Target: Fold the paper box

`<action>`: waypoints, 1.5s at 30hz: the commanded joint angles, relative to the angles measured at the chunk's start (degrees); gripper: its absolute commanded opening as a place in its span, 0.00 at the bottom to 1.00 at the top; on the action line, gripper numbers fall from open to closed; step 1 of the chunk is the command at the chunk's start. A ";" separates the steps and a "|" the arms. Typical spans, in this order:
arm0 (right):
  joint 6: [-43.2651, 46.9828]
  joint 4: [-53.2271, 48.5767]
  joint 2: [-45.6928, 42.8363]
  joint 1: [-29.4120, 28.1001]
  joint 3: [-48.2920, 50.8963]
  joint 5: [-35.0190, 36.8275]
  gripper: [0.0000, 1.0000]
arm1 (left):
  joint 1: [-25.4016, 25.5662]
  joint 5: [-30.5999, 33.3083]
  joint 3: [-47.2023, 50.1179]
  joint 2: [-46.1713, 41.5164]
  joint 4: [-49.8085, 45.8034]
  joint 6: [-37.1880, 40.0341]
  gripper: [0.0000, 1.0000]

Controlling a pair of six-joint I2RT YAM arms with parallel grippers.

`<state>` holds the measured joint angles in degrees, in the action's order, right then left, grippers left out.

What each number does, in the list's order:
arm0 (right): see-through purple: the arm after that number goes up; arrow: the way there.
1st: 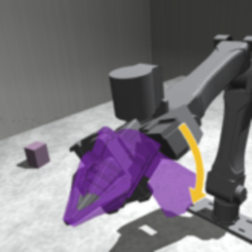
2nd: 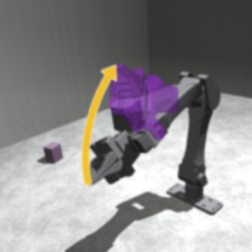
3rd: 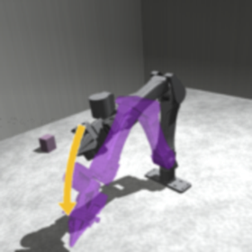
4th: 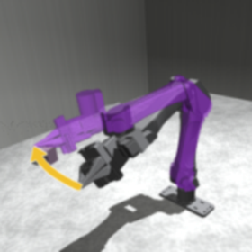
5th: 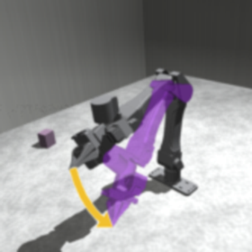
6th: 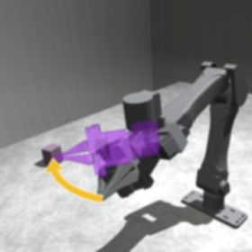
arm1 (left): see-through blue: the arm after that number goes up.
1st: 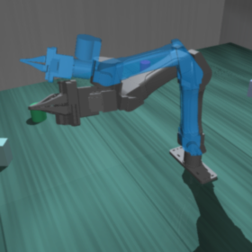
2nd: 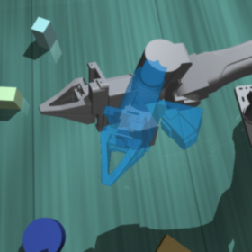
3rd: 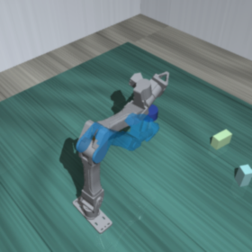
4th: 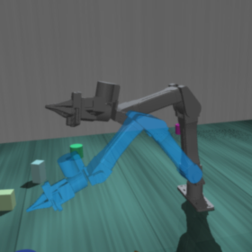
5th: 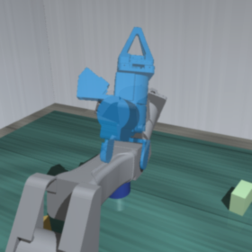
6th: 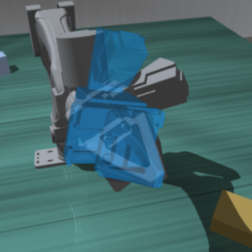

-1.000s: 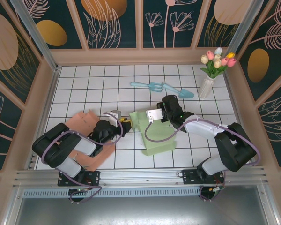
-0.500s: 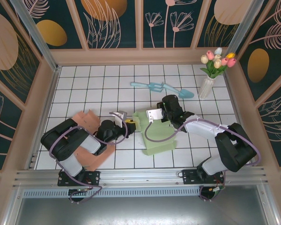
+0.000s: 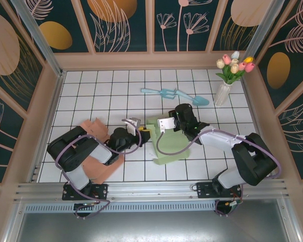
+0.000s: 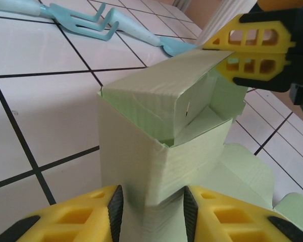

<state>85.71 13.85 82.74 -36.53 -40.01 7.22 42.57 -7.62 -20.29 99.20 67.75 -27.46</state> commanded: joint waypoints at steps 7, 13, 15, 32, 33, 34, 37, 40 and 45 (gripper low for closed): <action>2.78 9.15 -2.79 -1.63 4.61 2.36 0.00 | 0.76 5.82 -2.23 1.19 -2.94 0.56 0.40; 2.69 20.57 -3.43 -2.02 11.02 3.56 0.00 | 1.09 6.70 -3.60 1.96 -3.62 0.83 0.39; 3.56 23.58 -3.08 -2.55 12.48 4.91 0.00 | 1.16 6.69 -4.03 2.29 -3.80 0.92 0.39; 1.32 23.37 -1.18 -4.07 13.99 6.45 0.00 | 2.26 10.35 -4.59 5.79 1.54 1.82 0.38; 1.15 23.08 -1.11 -4.07 13.98 6.25 0.00 | 2.31 10.61 -4.57 6.11 2.29 1.97 0.38; 0.82 22.64 -1.02 -4.07 13.84 6.09 0.00 | 2.40 10.84 -4.58 6.51 3.09 2.08 0.38; -0.15 21.06 -0.67 -4.03 13.15 5.84 0.00 | 2.94 12.88 -4.49 7.87 5.85 2.88 0.39; -0.53 20.02 -0.08 -3.99 12.64 6.35 0.00 | 3.35 14.50 -4.74 9.09 7.70 3.80 0.39; 0.78 23.08 1.12 -4.30 14.06 6.99 0.00 | 3.96 17.11 -5.44 10.01 8.63 5.10 0.39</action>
<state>86.65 37.08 82.17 -39.86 -27.27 15.05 46.39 5.45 -24.49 108.09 73.06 -24.21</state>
